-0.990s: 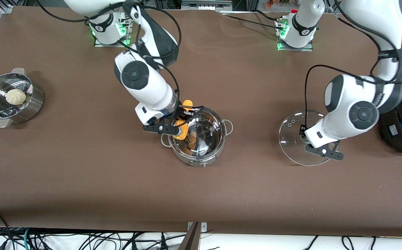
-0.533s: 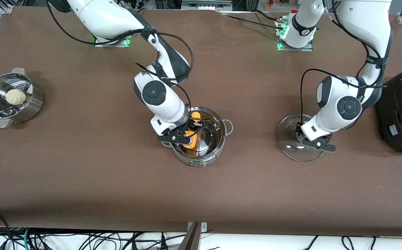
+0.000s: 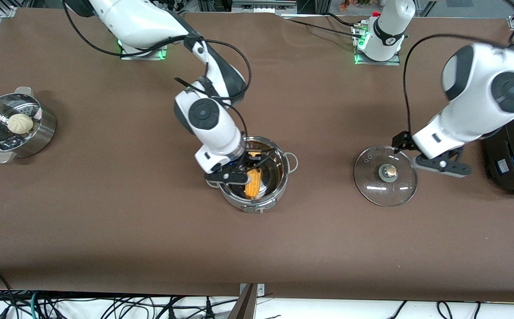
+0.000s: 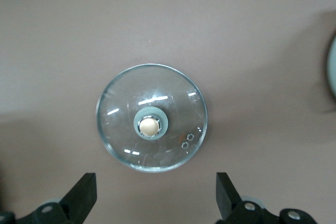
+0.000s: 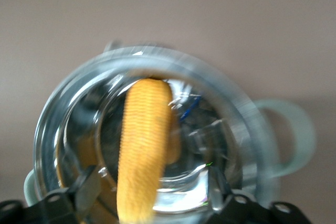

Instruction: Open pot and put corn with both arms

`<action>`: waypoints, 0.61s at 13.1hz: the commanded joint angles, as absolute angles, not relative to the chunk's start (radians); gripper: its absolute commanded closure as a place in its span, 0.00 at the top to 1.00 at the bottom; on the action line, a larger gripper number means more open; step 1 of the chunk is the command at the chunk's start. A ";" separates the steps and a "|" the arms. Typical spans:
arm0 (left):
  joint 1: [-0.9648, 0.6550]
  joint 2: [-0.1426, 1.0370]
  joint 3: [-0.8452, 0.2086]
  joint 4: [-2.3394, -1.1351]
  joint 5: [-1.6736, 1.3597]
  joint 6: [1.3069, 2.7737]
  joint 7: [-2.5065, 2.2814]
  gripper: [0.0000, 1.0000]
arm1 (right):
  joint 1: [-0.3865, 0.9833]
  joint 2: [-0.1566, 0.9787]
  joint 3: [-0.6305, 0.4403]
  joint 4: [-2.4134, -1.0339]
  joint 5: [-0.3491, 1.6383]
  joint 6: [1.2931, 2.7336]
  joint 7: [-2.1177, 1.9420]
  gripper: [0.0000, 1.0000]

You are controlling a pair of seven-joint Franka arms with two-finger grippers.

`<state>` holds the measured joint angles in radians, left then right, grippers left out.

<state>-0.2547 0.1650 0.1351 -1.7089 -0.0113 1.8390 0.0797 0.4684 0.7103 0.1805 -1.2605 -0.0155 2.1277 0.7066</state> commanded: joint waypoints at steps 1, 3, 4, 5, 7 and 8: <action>-0.242 0.186 0.138 -1.524 -0.043 1.697 0.051 1.00 | 0.294 0.545 0.192 -1.279 -0.015 1.877 0.467 1.00; -0.244 0.186 0.137 -1.453 -0.049 1.578 0.042 1.00 | 0.169 0.467 0.184 -1.281 -0.018 1.723 0.375 1.00; -0.244 0.184 0.132 -1.450 -0.049 1.547 0.002 1.00 | 0.119 0.447 0.183 -1.279 -0.017 1.666 0.342 1.00; -0.244 0.183 0.130 -1.445 -0.049 1.539 -0.059 1.00 | 0.080 0.439 0.175 -1.279 -0.017 1.625 0.306 1.00; -0.245 0.178 0.124 -1.442 -0.032 1.529 -0.116 1.00 | 0.019 0.425 0.137 -1.279 -0.015 1.579 0.221 1.00; -0.245 0.179 0.127 -1.440 -0.032 1.529 -0.114 1.00 | -0.003 0.423 0.115 -1.279 -0.015 1.556 0.184 1.00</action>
<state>-0.2496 0.1579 0.1299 -1.4833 -0.0278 1.5589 -0.0835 0.0234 0.4370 0.1368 -1.2487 -0.0151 1.5818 0.2410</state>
